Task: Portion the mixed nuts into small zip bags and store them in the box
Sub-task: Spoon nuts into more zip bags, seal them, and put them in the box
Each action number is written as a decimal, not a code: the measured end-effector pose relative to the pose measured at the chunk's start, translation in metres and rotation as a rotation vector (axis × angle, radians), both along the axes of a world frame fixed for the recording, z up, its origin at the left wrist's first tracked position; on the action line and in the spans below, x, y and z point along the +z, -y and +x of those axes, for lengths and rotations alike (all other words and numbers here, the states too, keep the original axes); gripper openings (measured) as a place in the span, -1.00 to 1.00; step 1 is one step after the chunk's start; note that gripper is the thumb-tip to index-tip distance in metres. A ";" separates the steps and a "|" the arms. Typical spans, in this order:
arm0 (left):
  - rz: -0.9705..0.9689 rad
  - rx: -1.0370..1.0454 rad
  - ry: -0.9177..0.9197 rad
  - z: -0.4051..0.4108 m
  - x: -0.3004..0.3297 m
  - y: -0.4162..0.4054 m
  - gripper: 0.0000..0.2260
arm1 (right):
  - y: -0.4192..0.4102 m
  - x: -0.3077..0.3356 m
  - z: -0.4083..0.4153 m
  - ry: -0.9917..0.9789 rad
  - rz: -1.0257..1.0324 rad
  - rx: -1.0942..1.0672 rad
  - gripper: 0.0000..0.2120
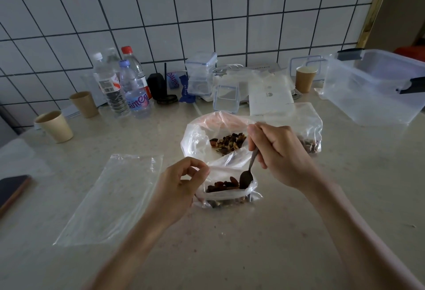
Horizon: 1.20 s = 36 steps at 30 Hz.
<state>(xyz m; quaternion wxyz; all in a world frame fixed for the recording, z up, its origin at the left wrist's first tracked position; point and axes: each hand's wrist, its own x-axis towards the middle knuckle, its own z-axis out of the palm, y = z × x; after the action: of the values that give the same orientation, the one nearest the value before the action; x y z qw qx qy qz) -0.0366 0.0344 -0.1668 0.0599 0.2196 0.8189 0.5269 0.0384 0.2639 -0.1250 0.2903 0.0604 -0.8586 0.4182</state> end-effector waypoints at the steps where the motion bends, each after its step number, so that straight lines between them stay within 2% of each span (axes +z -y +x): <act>1: 0.008 -0.002 0.003 0.001 0.001 0.000 -0.90 | 0.002 0.000 0.001 -0.018 0.018 -0.004 -0.57; 6: 0.016 -0.030 0.016 0.004 0.004 0.001 -0.89 | 0.006 -0.001 0.002 -0.125 0.051 -0.012 -0.57; 9: -0.040 -0.016 -0.031 0.003 0.000 0.002 -0.89 | 0.006 0.000 0.000 -0.155 -0.004 -0.013 -0.57; 13: -0.102 0.020 -0.085 -0.001 -0.002 0.004 -0.89 | 0.002 -0.001 -0.004 -0.169 -0.255 -0.047 -0.57; 18: -0.135 0.087 -0.190 -0.011 0.011 0.006 -0.81 | -0.008 -0.009 -0.017 0.046 -0.694 -0.135 -0.55; 22: -0.094 0.123 -0.340 -0.028 0.029 0.000 -0.84 | -0.016 -0.013 -0.021 0.148 -0.834 -0.158 -0.55; 24: -0.058 0.123 -0.418 -0.038 0.037 -0.012 -0.86 | -0.020 -0.015 -0.023 0.141 -0.823 -0.193 -0.57; 27: -0.029 0.076 -0.568 -0.049 0.046 -0.035 -0.90 | -0.024 -0.017 -0.024 0.099 -0.681 -0.251 -0.61; 31: -0.178 0.064 -0.813 -0.069 0.047 -0.071 -0.77 | -0.024 -0.022 -0.025 0.054 -0.424 -0.301 -0.64; 36: -0.504 -0.059 -0.733 -0.091 0.038 -0.106 -0.46 | -0.020 -0.023 -0.022 -0.036 -0.109 -0.362 -0.63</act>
<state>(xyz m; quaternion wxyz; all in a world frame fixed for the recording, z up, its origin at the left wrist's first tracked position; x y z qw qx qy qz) -0.1280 0.1405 -0.1286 -0.1677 0.3937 0.8822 0.1965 0.0162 0.2835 -0.1483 0.3792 -0.1034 -0.8262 0.4036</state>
